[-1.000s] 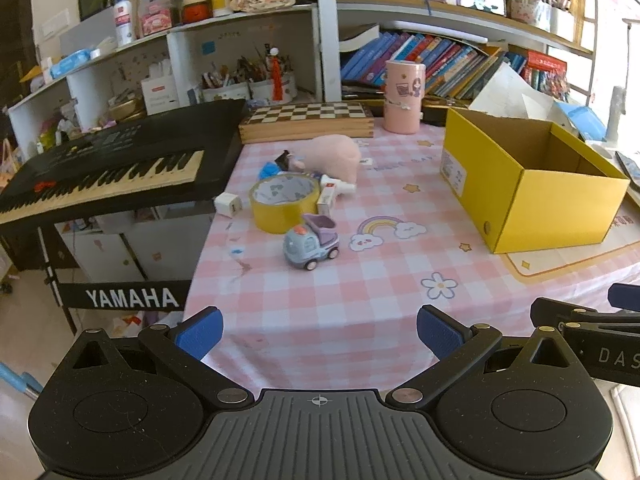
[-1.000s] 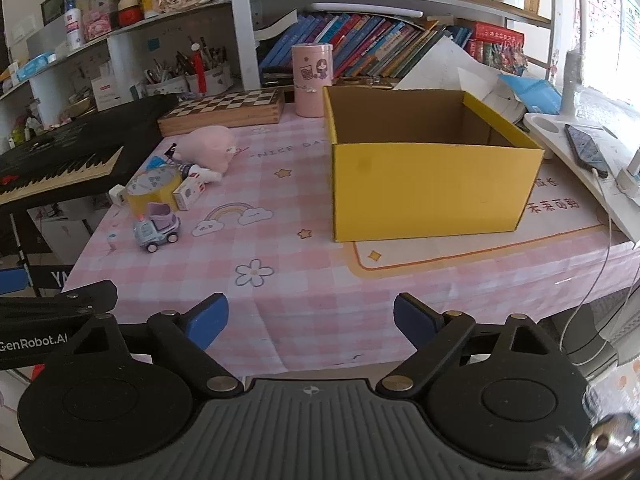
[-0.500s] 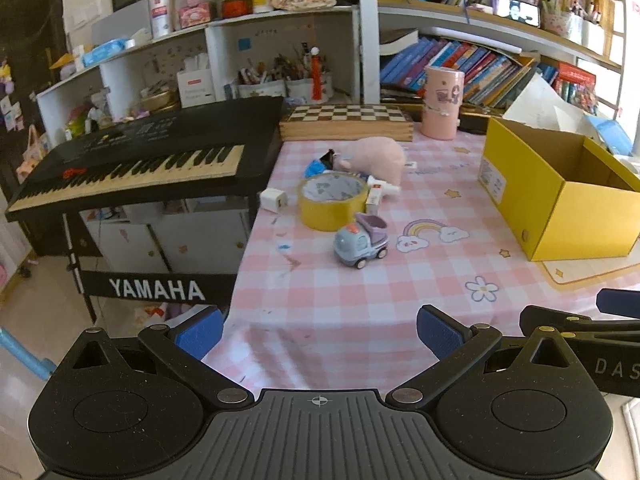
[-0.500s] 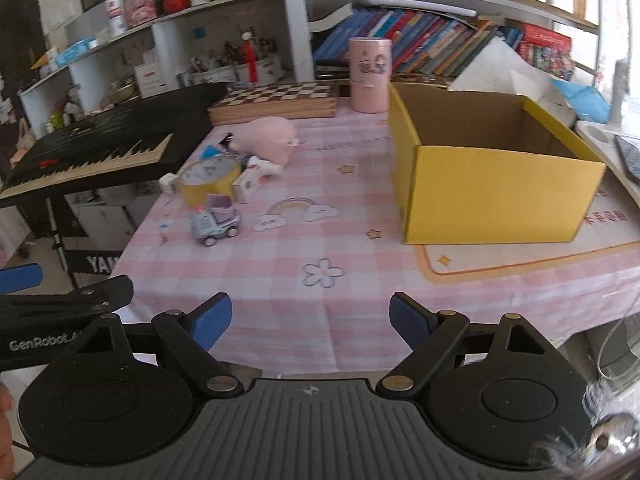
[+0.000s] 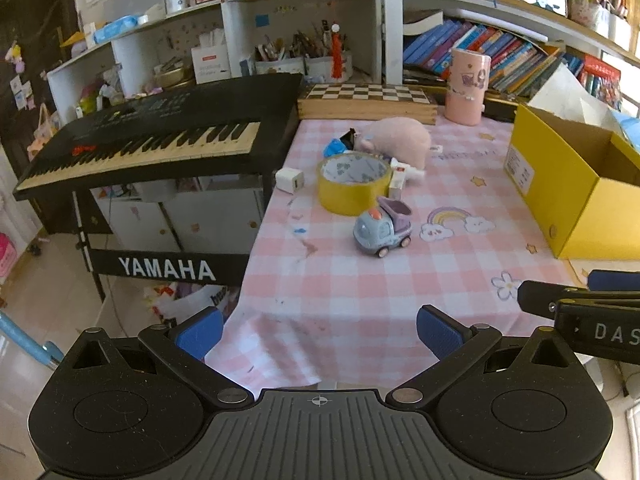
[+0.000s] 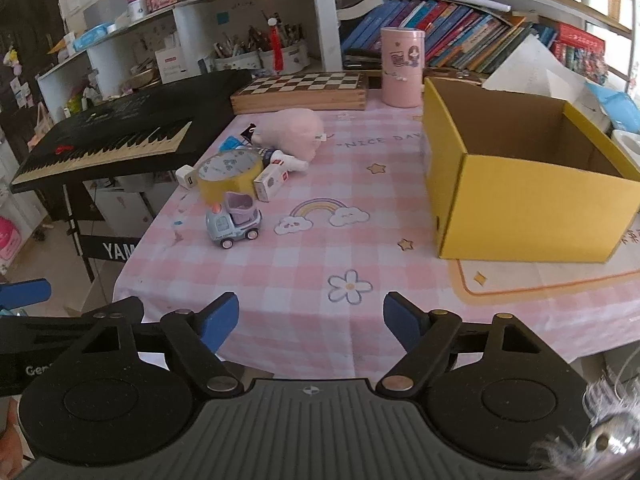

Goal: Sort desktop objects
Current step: 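Grasp the grey toy dump truck with the left gripper while the right tool approaches the tape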

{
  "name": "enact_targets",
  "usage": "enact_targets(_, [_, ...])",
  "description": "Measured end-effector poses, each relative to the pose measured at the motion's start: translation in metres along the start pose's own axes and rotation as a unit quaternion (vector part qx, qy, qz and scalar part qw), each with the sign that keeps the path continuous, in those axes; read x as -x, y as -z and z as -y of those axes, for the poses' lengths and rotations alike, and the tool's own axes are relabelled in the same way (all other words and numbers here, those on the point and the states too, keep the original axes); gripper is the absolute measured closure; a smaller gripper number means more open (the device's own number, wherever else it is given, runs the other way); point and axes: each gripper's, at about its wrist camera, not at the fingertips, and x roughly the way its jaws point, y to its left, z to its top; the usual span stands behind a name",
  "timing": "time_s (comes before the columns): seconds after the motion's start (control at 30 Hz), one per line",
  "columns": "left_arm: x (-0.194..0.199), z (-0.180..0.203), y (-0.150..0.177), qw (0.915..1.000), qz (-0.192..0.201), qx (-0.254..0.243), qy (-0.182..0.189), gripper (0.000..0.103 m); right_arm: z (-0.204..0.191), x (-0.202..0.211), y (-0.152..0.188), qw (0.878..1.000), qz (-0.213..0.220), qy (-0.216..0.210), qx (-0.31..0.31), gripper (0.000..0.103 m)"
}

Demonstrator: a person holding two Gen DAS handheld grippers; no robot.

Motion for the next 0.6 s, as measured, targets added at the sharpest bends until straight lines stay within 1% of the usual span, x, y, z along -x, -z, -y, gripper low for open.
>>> enact_targets(0.13, [-0.012, 0.001, -0.006, 1.0000, -0.005, 0.008, 0.001, 0.000, 0.002, -0.014, -0.013, 1.000, -0.005, -0.010, 0.011, 0.028])
enact_targets(0.2, [-0.017, 0.002, -0.011, 1.0000, -0.001, 0.009, 0.001, 0.001, 0.004, -0.022, -0.021, 1.000, -0.006, -0.010, 0.013, 0.028])
enact_targets(0.33, [-0.032, 0.007, -0.022, 0.9999, 0.003, 0.013, 0.002, 0.002, 0.006, -0.035, -0.036, 1.000, -0.001, -0.020, 0.023, 0.036])
enact_targets(0.53, [-0.063, 0.021, -0.035, 0.9997, -0.005, 0.011, 0.020, 0.003, 0.011, -0.059, -0.060, 0.999, 0.002, -0.032, 0.038, 0.036])
enact_targets(0.6, [-0.074, 0.026, -0.038, 0.9997, -0.006, 0.010, 0.024, 0.005, 0.013, -0.067, -0.067, 0.998, 0.003, -0.034, 0.044, 0.036])
